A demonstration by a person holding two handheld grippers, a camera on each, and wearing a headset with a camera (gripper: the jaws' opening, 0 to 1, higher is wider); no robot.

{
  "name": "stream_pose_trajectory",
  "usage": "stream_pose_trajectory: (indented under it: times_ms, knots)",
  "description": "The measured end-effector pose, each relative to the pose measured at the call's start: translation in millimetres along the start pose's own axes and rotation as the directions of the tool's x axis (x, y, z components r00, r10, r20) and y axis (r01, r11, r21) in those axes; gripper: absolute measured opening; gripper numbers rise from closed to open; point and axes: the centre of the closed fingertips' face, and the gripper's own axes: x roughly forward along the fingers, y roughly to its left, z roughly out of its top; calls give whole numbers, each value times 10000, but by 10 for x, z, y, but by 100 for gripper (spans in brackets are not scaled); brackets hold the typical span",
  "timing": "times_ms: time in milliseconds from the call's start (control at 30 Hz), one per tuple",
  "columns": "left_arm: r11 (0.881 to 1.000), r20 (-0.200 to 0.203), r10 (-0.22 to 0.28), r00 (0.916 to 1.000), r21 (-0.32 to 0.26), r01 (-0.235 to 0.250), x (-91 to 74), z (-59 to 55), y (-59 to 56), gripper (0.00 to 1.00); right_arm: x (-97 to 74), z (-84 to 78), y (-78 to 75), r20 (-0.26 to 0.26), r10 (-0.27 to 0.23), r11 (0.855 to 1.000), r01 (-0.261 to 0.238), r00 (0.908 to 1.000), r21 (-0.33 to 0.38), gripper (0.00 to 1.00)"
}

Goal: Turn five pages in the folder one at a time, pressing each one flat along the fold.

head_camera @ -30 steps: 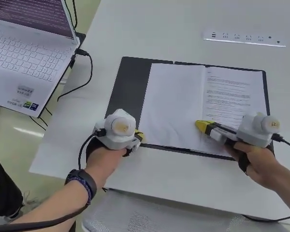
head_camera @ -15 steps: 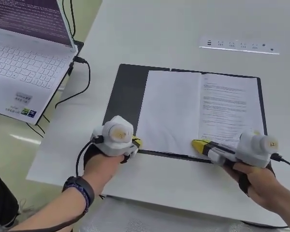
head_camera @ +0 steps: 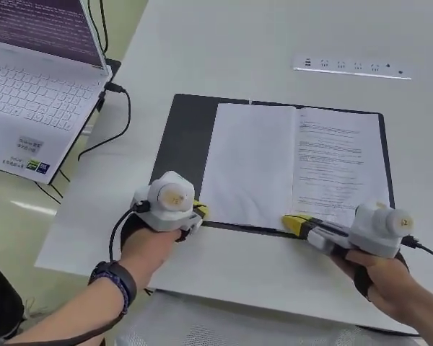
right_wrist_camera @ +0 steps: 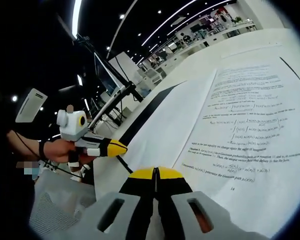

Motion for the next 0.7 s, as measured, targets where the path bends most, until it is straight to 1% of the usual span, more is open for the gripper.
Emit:
stream_pose_trajectory:
  times_ms: [200,433,533,700]
  knots:
    - [10000,-5,16,10000,-25,-16,-1,-2,-1,0,-2,-20,-13,-29,0,10000,0,10000,42,0]
    - [10000,-51,-34,10000,-45,34,-2,-4,-4,0,-4,-31,-11,-36,-109,9999,110,9999,20,0]
    - [10000,-41,-2,10000,-62,1,-6,-2,-7,0,-14,-52,10,-144,-97,9999,96,9998,-87,0]
    - [9999,-93,22,10000,-114,-24,-4,2,-8,0,-44,-90,35,-283,-83,9999,81,9996,-72,0]
